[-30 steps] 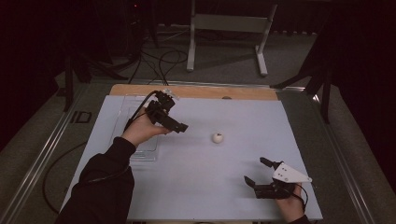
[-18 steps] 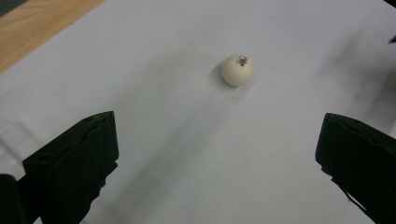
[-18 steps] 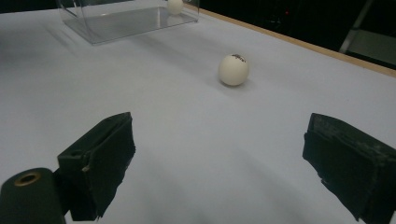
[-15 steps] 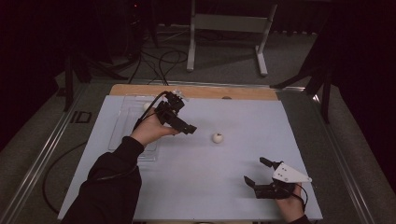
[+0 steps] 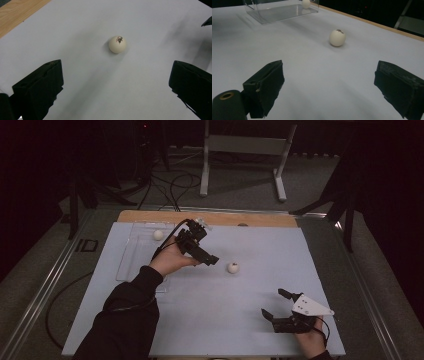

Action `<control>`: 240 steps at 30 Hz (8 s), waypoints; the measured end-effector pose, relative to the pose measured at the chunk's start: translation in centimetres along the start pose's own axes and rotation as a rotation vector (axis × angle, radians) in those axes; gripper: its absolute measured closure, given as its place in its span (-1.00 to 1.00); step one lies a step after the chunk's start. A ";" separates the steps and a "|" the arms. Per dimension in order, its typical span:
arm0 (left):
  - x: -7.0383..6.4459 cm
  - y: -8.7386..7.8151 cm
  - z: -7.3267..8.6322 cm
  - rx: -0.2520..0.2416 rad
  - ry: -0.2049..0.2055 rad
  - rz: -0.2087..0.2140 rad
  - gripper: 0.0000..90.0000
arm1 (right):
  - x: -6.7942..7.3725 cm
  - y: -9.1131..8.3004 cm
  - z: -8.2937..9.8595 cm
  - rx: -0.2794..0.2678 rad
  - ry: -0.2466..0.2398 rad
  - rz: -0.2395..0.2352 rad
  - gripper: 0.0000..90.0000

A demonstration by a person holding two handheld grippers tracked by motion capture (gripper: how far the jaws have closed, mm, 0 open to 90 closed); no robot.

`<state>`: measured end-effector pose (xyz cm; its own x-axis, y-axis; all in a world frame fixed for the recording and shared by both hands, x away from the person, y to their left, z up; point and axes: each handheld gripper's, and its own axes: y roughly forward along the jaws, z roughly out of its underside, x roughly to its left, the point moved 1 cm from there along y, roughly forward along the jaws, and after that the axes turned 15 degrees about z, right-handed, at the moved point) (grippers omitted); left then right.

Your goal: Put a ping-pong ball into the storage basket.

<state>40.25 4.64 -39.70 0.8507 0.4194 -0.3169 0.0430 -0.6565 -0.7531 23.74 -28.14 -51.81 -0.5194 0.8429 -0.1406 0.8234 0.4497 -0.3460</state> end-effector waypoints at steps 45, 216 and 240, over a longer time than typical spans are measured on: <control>0.5 7.9 -0.7 -0.014 -0.014 0.081 -0.97 | 0.1 0.0 0.0 0.001 0.004 -0.009 -0.80; -2.0 2.3 1.8 0.149 0.168 0.097 0.17 | 0.0 0.1 0.0 0.008 0.009 -0.005 -0.80; -1.5 -2.1 2.1 0.099 0.148 0.059 0.17 | 0.0 0.1 0.0 0.005 0.003 -0.003 -0.80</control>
<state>37.80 6.76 -38.87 0.9182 0.2805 -0.2796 -0.0548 -0.6092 -0.7911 23.82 -28.09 -51.81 -0.5214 0.8422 -0.1370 0.8207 0.4510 -0.3508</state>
